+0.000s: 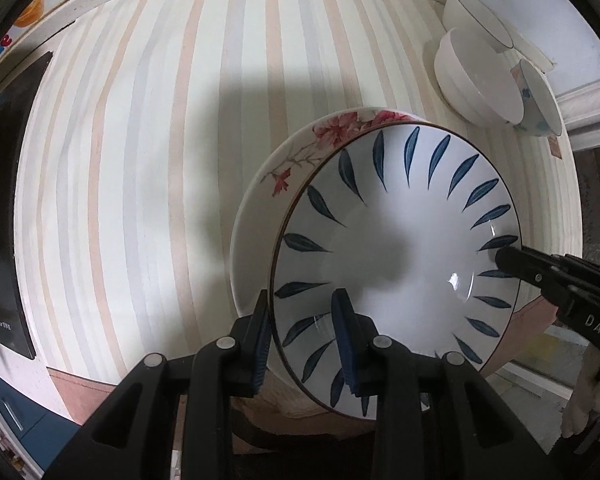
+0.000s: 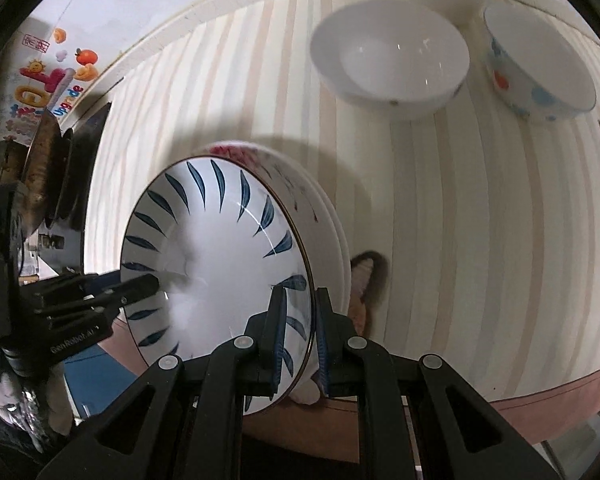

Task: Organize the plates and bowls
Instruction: 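Carry the blue-striped plate and lower it onto the plate stack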

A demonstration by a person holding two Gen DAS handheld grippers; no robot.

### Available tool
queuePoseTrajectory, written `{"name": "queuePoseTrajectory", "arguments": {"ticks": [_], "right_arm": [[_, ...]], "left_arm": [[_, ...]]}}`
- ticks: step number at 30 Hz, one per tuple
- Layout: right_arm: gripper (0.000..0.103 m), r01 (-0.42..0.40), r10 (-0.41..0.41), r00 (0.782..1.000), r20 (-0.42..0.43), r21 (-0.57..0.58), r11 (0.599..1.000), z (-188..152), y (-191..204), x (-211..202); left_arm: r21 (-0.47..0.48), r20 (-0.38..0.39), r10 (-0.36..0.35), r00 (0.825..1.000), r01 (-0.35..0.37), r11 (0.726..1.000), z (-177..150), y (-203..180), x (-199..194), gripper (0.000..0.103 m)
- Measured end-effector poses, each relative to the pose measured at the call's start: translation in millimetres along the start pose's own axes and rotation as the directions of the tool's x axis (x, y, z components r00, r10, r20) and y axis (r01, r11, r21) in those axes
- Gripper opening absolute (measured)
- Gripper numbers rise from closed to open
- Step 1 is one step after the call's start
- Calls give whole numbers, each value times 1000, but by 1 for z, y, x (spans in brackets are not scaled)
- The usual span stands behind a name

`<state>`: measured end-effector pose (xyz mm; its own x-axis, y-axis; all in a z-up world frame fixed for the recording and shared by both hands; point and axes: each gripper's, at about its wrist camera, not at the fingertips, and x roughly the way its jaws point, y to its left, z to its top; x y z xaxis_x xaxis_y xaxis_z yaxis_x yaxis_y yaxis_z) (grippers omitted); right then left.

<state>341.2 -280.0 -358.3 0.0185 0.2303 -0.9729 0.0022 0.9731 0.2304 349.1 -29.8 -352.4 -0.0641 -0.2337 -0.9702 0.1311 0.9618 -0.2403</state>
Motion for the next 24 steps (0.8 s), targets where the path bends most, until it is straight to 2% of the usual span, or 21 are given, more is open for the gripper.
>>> {"name": "queuePoseTrajectory", "arguments": {"ticks": [8, 24], "right_arm": [[16, -15, 15, 1000, 1, 20, 1000, -3, -9, 13], [16, -29, 29, 1000, -7, 11, 1000, -2, -10, 20]], "left_arm": [[2, -3, 37, 999, -37, 999, 7, -2, 14, 27], [-34, 21, 73, 997, -72, 997, -13, -17, 20, 27]]}}
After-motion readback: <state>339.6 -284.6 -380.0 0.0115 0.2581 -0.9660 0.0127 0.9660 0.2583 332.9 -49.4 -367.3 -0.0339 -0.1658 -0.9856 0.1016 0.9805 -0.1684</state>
